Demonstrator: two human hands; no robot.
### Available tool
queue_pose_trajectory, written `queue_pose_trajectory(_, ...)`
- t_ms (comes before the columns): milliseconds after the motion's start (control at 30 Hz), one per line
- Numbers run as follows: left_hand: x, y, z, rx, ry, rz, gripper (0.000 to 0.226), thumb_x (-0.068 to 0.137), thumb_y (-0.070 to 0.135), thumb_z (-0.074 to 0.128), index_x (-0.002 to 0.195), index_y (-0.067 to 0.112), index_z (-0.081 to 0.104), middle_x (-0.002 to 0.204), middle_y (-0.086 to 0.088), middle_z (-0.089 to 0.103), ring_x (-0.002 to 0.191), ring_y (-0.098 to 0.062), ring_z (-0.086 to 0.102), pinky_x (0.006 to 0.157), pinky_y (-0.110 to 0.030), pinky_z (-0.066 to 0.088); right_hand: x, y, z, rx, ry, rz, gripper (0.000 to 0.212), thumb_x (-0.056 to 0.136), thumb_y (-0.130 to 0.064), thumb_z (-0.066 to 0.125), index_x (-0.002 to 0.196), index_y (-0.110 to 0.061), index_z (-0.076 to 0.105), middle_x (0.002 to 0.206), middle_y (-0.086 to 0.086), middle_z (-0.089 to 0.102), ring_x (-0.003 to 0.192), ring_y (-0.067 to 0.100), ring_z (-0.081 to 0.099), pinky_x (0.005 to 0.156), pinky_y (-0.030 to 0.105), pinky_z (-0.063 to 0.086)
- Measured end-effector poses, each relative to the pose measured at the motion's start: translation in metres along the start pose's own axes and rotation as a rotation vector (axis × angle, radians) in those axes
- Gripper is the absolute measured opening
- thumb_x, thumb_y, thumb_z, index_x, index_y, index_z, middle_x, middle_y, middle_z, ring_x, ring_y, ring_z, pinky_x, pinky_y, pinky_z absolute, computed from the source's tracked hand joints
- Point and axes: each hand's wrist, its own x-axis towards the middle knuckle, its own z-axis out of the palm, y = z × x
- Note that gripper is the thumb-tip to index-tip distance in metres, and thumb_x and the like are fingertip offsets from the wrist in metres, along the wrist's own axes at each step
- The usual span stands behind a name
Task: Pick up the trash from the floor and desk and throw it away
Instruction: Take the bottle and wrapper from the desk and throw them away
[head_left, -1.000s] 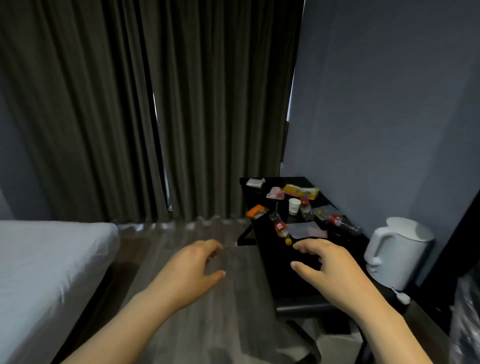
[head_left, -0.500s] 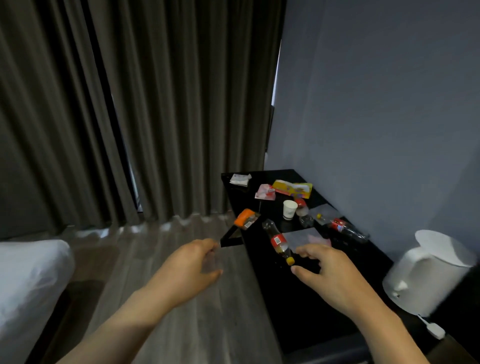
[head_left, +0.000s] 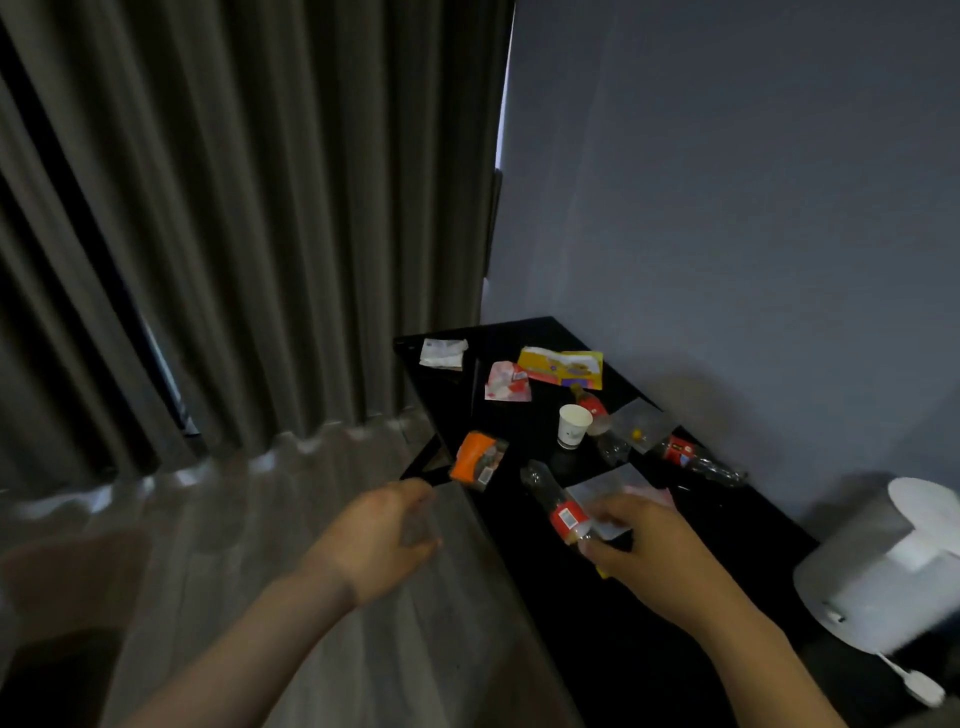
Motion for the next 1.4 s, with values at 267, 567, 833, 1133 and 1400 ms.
queue_pose_trajectory(267, 0.094, -0.037, 0.021, -0.008, -0.117, -0.009, 0.041, 0.081, 0.028, 0.066, 0.12, 0.02, 0.055, 0.114, 0.001, 0.061, 0.106, -0.013, 0.058, 0.088, -0.02, 0.042, 0.084, 0.027, 0.022, 0.032, -0.033, 0.097, 0.044, 0.086, -0.031, 0.067, 0.128, -0.021, 0.057, 0.123, -0.006, 0.058, 0.108, 0.006, 0.054, 0.09, 0.017, 0.043)
queue_pose_trajectory(567, 0.218, -0.062, 0.043, 0.049, -0.198, 0.059, 0.039, 0.085, 0.028, 0.067, 0.12, 0.015, 0.057, 0.114, 0.001, 0.06, 0.105, -0.012, 0.057, 0.09, -0.018, 0.042, 0.191, 0.09, 0.048, 0.155, -0.114, 0.257, 0.037, 0.087, -0.025, 0.065, 0.123, -0.017, 0.059, 0.115, -0.001, 0.061, 0.104, 0.012, 0.056, 0.094, 0.029, 0.047)
queue_pose_trajectory(833, 0.301, -0.071, 0.093, 0.097, -0.366, 0.004, 0.039, 0.084, 0.028, 0.064, 0.119, 0.013, 0.057, 0.119, -0.005, 0.06, 0.107, -0.018, 0.057, 0.09, -0.028, 0.043, 0.237, 0.131, 0.069, 0.155, -0.174, 0.344, 0.044, 0.089, -0.028, 0.064, 0.13, -0.018, 0.054, 0.13, -0.002, 0.056, 0.116, 0.011, 0.053, 0.094, 0.018, 0.041)
queue_pose_trajectory(1133, 0.36, -0.099, 0.145, 0.088, -0.519, 0.005, 0.051, 0.081, 0.029, 0.069, 0.126, 0.013, 0.052, 0.122, -0.009, 0.055, 0.107, -0.022, 0.057, 0.088, -0.029, 0.044, 0.258, 0.146, 0.105, 0.157, -0.165, 0.485, 0.047, 0.086, -0.03, 0.064, 0.13, -0.02, 0.051, 0.127, 0.002, 0.056, 0.101, 0.011, 0.054, 0.085, 0.016, 0.04)
queue_pose_trajectory(1400, 0.419, -0.124, 0.176, 0.09, -0.632, 0.053, 0.072, 0.075, 0.031, 0.074, 0.138, 0.019, 0.04, 0.131, -0.01, 0.046, 0.116, -0.025, 0.053, 0.093, -0.029, 0.044, 0.286, 0.146, 0.139, 0.124, -0.184, 0.651, 0.063, 0.083, -0.036, 0.067, 0.138, -0.02, 0.042, 0.133, 0.003, 0.049, 0.116, 0.019, 0.052, 0.093, 0.022, 0.04)
